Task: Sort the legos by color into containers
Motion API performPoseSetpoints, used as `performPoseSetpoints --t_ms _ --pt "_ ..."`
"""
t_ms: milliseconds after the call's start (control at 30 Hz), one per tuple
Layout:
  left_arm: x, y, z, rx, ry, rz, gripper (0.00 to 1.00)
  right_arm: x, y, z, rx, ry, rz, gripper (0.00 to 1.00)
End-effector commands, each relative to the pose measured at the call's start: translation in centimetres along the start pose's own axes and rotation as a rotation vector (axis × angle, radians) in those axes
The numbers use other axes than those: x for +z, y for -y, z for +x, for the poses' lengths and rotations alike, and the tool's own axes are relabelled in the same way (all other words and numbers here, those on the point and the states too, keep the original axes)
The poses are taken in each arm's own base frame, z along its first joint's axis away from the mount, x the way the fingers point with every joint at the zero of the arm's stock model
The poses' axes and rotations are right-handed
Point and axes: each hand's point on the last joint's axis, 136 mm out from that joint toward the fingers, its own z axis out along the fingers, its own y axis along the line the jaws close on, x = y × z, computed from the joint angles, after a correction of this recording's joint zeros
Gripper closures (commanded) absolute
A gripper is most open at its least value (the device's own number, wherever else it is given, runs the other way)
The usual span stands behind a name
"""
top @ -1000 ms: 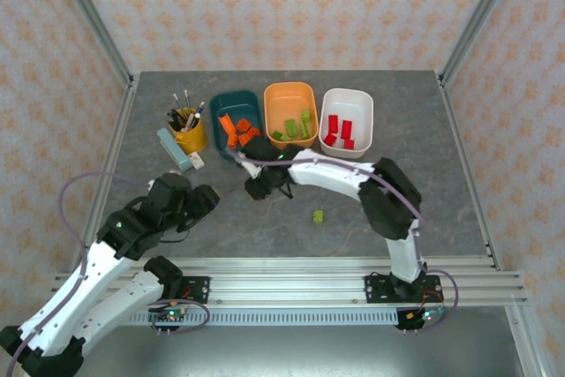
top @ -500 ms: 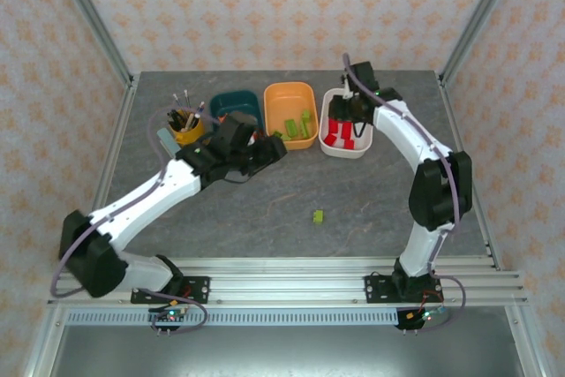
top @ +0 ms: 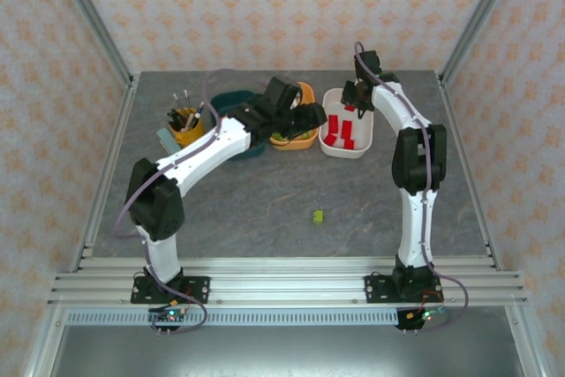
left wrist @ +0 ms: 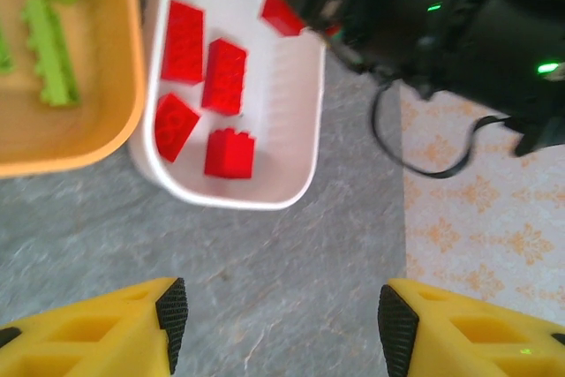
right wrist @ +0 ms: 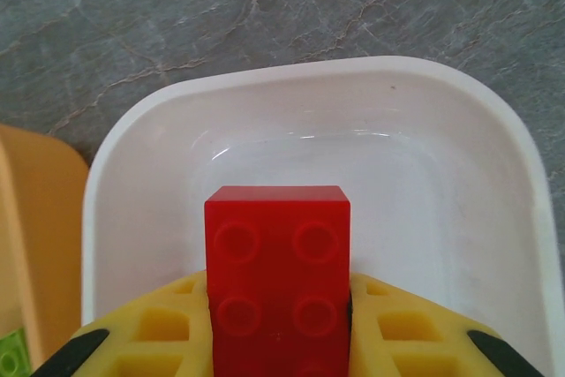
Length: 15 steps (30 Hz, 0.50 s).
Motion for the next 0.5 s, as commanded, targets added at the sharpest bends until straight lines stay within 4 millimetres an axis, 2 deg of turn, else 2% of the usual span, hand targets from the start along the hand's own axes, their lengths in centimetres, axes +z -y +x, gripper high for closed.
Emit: performPoseSetpoints --t_ms 0,33,100,467 --pt "-0.4 1.7 -0.7 0.061 0.004 0.012 0.38 0.5 0.1 -1.4 0.038 0.038 0.02 0.76" --pt "0.5 1.3 -0.7 0.06 -0.004 0.001 0.38 1.0 0.2 -1.4 0.043 0.034 0.026 0.76" --pt "0.9 1.3 -0.7 0.059 -0.008 -0.002 0.38 2.0 0.4 -1.2 0.054 0.025 0.035 0.76" --pt "0.2 0.6 -0.5 0.056 0.0 -0.023 0.38 5.0 0.9 -0.8 0.141 -0.005 0.066 0.71"
